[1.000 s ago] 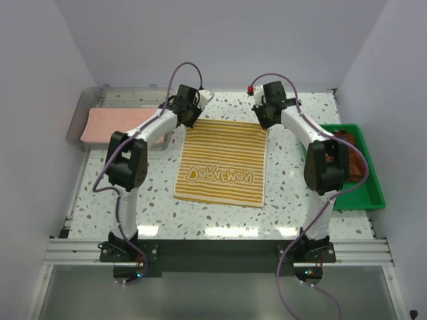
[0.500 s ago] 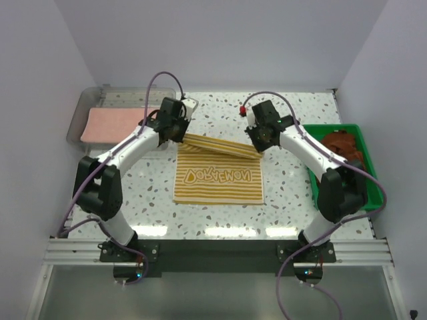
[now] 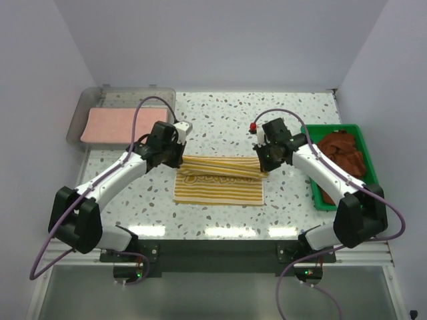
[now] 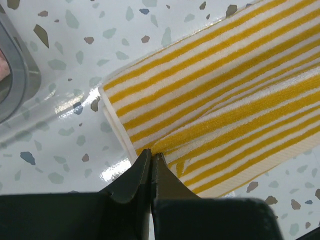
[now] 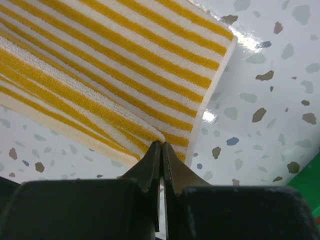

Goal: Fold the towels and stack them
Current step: Fold the towel

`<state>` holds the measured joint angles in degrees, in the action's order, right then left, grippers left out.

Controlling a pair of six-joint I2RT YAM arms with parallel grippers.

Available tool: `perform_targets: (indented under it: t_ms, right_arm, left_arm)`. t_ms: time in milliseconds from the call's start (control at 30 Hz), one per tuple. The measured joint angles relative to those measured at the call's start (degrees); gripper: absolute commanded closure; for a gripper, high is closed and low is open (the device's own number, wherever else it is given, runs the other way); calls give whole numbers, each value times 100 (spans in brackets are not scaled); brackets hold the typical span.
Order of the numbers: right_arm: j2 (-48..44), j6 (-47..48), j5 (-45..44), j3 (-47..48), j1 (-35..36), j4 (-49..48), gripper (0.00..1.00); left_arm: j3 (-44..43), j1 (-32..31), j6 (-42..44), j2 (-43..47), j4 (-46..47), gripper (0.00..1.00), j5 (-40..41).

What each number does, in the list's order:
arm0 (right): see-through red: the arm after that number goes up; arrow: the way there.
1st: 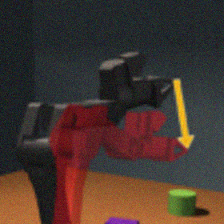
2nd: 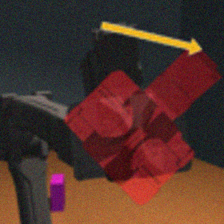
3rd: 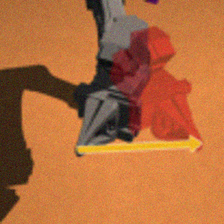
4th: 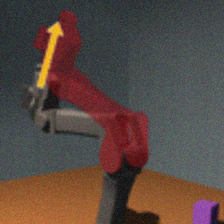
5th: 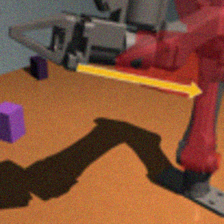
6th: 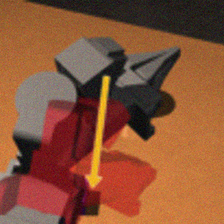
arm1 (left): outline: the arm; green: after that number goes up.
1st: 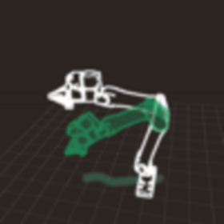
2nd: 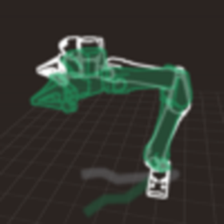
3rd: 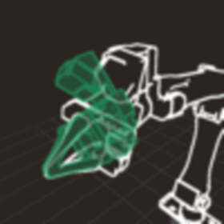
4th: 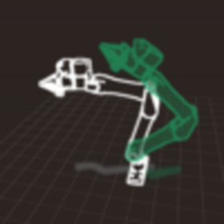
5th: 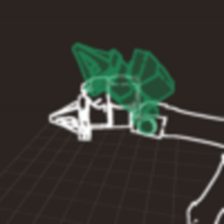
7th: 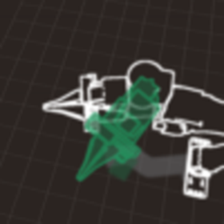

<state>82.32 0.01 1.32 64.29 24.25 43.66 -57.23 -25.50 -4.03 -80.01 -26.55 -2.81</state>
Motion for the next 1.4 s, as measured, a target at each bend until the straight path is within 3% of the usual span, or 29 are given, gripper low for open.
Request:
perform_targets:
  t_ms: [733,1400]
  right_arm:
    - [518,-328,728,-208,-4,264,100]
    - [922,-420,713,46,4,616,100]
  left_arm:
    - [273,-4,-592,-323,-695,100,-92]
    - [48,-4,-881,-704,-1086,100,-155]
